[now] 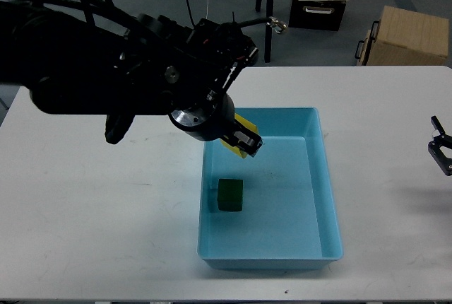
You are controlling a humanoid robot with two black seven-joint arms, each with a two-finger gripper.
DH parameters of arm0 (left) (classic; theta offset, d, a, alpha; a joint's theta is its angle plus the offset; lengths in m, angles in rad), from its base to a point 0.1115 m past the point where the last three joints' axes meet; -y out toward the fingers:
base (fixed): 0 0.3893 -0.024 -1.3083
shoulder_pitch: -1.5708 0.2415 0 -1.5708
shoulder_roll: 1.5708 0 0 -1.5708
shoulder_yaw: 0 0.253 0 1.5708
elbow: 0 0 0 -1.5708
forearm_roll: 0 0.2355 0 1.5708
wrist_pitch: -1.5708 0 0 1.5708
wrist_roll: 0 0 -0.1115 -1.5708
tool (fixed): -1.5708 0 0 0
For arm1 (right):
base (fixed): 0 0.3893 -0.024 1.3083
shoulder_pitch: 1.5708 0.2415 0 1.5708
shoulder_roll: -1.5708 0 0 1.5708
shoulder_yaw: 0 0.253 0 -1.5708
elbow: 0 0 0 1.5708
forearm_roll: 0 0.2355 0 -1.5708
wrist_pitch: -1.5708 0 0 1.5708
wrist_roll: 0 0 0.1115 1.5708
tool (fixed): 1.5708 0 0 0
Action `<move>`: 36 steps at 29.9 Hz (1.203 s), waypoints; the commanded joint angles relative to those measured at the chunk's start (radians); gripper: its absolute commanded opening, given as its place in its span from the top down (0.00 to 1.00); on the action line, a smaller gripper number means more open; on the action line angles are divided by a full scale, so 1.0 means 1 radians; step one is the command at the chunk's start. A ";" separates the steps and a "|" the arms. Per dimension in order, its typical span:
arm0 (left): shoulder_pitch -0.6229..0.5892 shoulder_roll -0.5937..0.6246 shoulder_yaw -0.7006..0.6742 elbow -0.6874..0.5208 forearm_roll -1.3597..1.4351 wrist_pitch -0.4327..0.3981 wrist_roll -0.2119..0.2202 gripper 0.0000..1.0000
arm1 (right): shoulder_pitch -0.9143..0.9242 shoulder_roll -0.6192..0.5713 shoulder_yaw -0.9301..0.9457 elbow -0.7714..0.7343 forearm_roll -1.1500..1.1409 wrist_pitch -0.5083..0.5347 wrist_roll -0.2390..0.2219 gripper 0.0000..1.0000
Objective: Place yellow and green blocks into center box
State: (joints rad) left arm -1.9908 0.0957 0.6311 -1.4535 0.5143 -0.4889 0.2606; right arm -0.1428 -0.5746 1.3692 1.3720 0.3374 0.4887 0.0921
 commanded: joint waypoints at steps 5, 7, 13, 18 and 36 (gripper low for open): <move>0.021 -0.096 -0.008 -0.005 -0.034 0.000 -0.009 0.64 | 0.000 -0.019 0.008 -0.001 0.000 0.000 0.000 0.00; 0.044 -0.096 -0.008 0.002 -0.036 0.000 -0.011 0.47 | 0.000 -0.019 0.008 0.001 0.000 0.000 0.000 0.00; 0.053 -0.096 -0.008 0.019 -0.037 0.000 -0.047 0.11 | 0.000 -0.019 0.007 -0.001 -0.001 0.000 -0.002 0.00; 0.049 -0.096 -0.013 0.025 -0.037 0.000 -0.053 0.04 | 0.000 -0.018 -0.007 -0.001 -0.017 0.000 0.000 0.00; 0.162 0.298 -0.352 0.062 -0.351 0.202 -0.280 0.02 | 0.051 -0.018 0.018 -0.004 -0.021 0.000 0.000 0.00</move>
State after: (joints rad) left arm -1.8670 0.3047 0.3850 -1.3917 0.2884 -0.2889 0.0233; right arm -0.1142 -0.5944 1.3965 1.3727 0.3175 0.4887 0.0920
